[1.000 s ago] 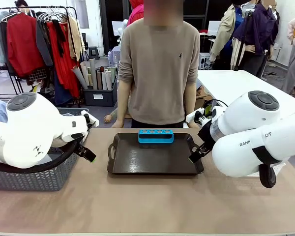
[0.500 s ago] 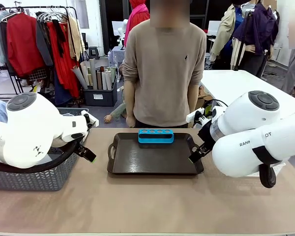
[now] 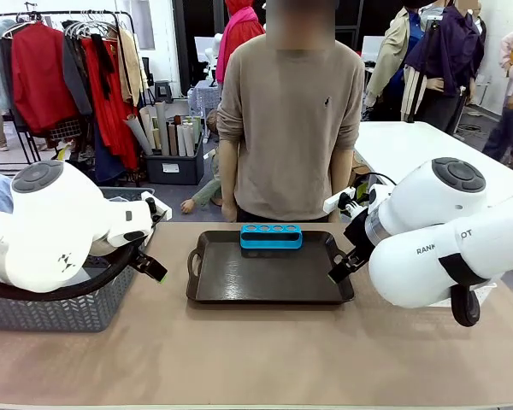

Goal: Prepare the laboratory tools.
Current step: Pick up one Large Measuring Cup and place it on the Handle tray.

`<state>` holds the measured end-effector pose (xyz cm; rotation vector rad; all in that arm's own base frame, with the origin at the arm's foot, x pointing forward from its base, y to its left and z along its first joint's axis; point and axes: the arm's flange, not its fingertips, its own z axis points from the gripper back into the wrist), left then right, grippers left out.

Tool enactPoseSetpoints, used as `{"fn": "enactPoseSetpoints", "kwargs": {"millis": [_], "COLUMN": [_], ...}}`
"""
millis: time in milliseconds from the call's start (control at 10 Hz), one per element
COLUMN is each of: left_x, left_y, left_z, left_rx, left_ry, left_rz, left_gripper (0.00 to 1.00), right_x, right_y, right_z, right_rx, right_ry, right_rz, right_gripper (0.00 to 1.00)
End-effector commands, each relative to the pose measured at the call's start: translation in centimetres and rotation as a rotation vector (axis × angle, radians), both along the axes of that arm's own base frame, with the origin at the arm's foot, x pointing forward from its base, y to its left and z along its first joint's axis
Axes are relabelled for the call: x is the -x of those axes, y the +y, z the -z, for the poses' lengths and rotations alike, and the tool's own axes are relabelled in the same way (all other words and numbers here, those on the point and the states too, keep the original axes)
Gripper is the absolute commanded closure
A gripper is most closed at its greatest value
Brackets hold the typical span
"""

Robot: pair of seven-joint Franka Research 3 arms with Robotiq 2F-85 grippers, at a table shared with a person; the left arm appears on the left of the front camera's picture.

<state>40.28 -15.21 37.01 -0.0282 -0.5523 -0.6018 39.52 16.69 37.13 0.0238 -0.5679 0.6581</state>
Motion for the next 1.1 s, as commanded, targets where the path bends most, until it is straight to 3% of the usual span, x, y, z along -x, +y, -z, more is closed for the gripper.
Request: {"fn": "enactPoseSetpoints", "kwargs": {"millis": [0, 500, 800, 1000], "left_x": [0.0, 0.4, -0.2, -0.7], "left_y": [0.0, -0.7, 0.3, 1.5], "left_z": [0.0, -3.4, -6.9, -10.3], "left_rx": [0.001, 0.027, 0.138, 0.165], "left_ry": [0.000, 0.078, 0.189, 0.203], "left_rz": [-0.001, 0.141, 0.272, 0.347], "left_gripper": [0.00, 0.00, 0.00, 0.00], "right_x": [0.0, 1.0, 1.0, 0.0], "right_y": [0.0, 1.7, 2.4, 1.8], "right_z": [0.0, -1.4, -5.3, -9.3], "right_rx": [-0.001, -0.038, -0.106, -0.166], "right_ry": [0.000, 0.078, 0.213, 0.277], "right_rz": [0.000, -0.063, -0.112, -0.147], "right_gripper": [0.00, 0.00, 0.00, 0.00]}}
